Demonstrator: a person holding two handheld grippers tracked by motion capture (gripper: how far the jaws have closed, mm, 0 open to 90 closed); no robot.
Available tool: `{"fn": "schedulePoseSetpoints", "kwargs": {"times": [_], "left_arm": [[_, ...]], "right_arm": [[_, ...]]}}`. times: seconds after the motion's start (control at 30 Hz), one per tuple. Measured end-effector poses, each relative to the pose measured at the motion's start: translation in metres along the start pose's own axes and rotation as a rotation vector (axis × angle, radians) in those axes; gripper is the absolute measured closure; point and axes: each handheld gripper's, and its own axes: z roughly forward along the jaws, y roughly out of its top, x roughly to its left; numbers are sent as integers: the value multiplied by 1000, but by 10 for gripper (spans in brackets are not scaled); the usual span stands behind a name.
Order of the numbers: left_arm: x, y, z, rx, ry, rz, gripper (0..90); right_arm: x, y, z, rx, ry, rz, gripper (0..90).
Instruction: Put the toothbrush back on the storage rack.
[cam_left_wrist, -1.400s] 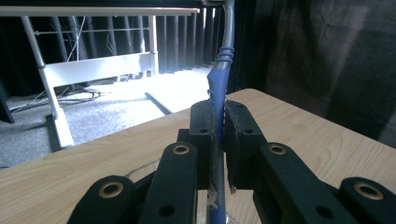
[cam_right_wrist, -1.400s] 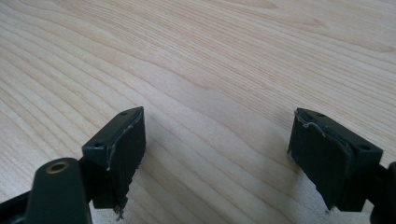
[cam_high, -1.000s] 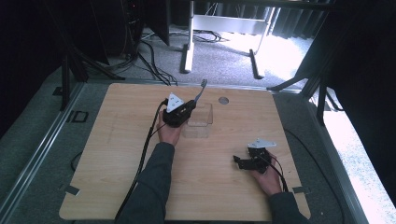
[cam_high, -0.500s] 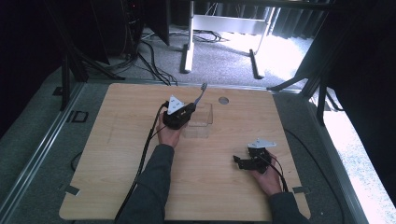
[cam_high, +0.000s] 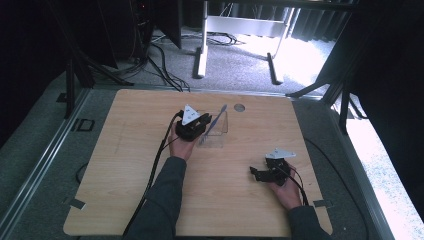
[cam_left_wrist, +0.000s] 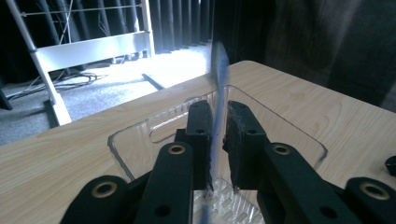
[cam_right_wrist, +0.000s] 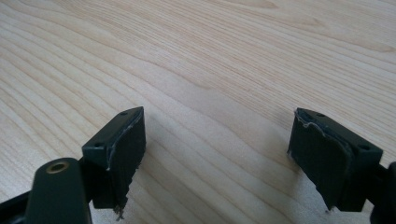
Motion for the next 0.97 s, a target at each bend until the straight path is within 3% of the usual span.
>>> {"fn": "schedulePoseSetpoints", "kwargs": {"times": [0.37,0.53,0.97], "left_arm": [[2,1,-10,-17,15,-7,662],[12,-1,-23,-30,43,-55,599],[34,-17,-49,-12,112,-116,546]], "right_arm": [[0,0,0,0,0,0,186],[0,0,0,0,0,0,186],[0,0,0,0,-1,-1,186]]}}
